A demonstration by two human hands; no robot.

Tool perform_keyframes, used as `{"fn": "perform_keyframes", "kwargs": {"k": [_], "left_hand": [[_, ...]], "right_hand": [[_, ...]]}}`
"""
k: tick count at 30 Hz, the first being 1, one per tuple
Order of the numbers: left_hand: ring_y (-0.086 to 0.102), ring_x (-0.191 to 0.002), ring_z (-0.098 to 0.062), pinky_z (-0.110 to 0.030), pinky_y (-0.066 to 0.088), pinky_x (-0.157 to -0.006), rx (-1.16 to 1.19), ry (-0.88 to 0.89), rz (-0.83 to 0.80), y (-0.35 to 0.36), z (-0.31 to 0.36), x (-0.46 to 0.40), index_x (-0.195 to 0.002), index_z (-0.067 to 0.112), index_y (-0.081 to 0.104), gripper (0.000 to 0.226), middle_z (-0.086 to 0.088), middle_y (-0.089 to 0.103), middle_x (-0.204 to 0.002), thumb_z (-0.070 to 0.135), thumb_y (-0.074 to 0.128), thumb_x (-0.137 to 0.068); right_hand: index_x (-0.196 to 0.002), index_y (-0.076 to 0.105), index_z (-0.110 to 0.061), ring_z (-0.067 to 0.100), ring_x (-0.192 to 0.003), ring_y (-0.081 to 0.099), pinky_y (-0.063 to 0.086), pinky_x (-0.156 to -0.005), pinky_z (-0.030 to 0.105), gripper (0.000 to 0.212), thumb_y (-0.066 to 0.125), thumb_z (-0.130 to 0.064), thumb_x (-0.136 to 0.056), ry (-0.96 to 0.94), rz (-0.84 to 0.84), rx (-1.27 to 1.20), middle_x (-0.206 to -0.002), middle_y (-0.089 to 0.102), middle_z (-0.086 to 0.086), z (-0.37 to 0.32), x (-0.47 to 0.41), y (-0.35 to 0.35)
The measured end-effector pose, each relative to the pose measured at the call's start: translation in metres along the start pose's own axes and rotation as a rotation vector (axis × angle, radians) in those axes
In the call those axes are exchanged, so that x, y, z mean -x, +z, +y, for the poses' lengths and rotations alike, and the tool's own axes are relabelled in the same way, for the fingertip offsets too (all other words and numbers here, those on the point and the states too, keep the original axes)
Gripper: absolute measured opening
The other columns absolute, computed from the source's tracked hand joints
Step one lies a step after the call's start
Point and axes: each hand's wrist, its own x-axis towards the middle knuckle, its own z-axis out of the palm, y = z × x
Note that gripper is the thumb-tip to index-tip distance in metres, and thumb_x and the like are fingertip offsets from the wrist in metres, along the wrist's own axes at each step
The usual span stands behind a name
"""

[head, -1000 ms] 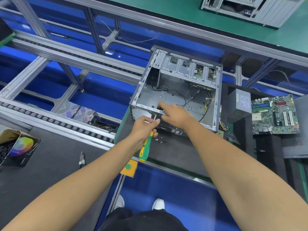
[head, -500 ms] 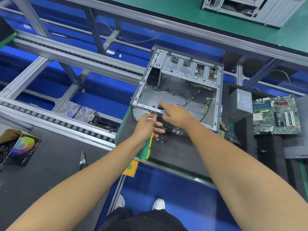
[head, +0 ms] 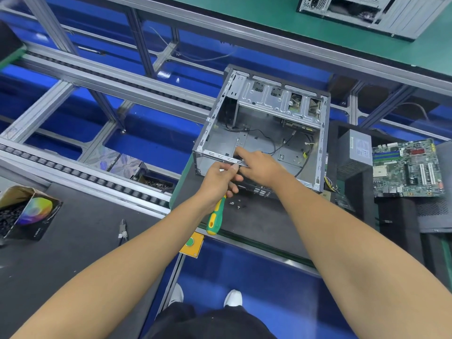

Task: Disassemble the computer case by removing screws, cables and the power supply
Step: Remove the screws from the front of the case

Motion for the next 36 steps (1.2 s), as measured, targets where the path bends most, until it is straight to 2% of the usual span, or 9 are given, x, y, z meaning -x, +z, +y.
{"fn": "perform_keyframes", "kwargs": {"k": [6, 13, 19, 27, 33, 36], "left_hand": [[0.051, -0.043, -0.012, -0.022, 0.038, -0.039, 0.005, -0.043, 0.083, 0.005, 0.001, -0.005, -0.111, 0.007, 0.055, 0.023, -0.003, 0.073, -0.070, 0.030, 0.058, -0.105], [0.048, -0.044, -0.012, -0.023, 0.037, -0.040, 0.022, 0.006, 0.045, -0.002, -0.006, -0.005, -0.099, 0.017, 0.057, 0.015, -0.003, 0.070, -0.068, 0.031, 0.057, -0.105], [0.041, -0.043, -0.013, -0.024, 0.034, -0.041, 0.030, 0.018, 0.051, -0.001, -0.010, -0.008, -0.096, 0.018, 0.057, 0.014, -0.002, 0.062, -0.062, 0.029, 0.056, -0.105], [0.034, -0.041, -0.010, -0.020, 0.028, -0.039, 0.052, -0.016, 0.067, 0.007, -0.011, -0.010, -0.099, 0.011, 0.059, 0.024, 0.006, 0.042, -0.052, 0.029, 0.045, -0.109], [0.032, -0.041, -0.009, -0.021, 0.027, -0.039, 0.070, -0.037, 0.070, 0.009, -0.011, -0.012, -0.099, 0.011, 0.061, 0.028, 0.006, 0.039, -0.050, 0.028, 0.041, -0.110], [0.034, -0.041, -0.010, -0.021, 0.028, -0.040, 0.033, -0.018, 0.053, 0.008, -0.013, -0.011, -0.106, 0.009, 0.060, 0.030, 0.004, 0.041, -0.053, 0.034, 0.043, -0.109]], "right_hand": [[-0.098, 0.030, -0.040, 0.030, -0.065, 0.049, 0.026, -0.051, 0.033, 0.024, 0.046, -0.033, -0.081, -0.005, 0.011, -0.016, -0.062, 0.044, -0.006, 0.001, 0.001, 0.001], [-0.109, 0.036, -0.036, 0.019, -0.058, 0.046, 0.025, -0.050, 0.031, 0.030, 0.047, -0.030, -0.081, 0.014, 0.011, -0.014, -0.062, 0.047, -0.004, 0.001, 0.000, 0.000], [-0.109, 0.036, -0.031, 0.026, -0.061, 0.048, 0.028, -0.051, 0.034, 0.029, 0.048, -0.027, -0.084, 0.013, 0.006, 0.008, -0.064, 0.049, -0.001, 0.001, 0.001, 0.000], [-0.108, 0.037, -0.029, 0.030, -0.064, 0.051, 0.031, -0.052, 0.035, 0.026, 0.050, -0.024, -0.085, 0.016, -0.001, 0.017, -0.067, 0.053, 0.002, -0.001, 0.001, -0.003], [-0.107, 0.037, -0.028, 0.029, -0.064, 0.052, 0.031, -0.053, 0.036, 0.024, 0.051, -0.027, -0.088, 0.010, 0.003, 0.024, -0.067, 0.052, 0.000, -0.002, 0.001, -0.003], [-0.105, 0.036, -0.028, 0.029, -0.063, 0.051, 0.029, -0.051, 0.034, 0.023, 0.050, -0.027, -0.087, 0.003, 0.005, 0.024, -0.065, 0.051, 0.000, -0.002, 0.002, -0.003]]}}
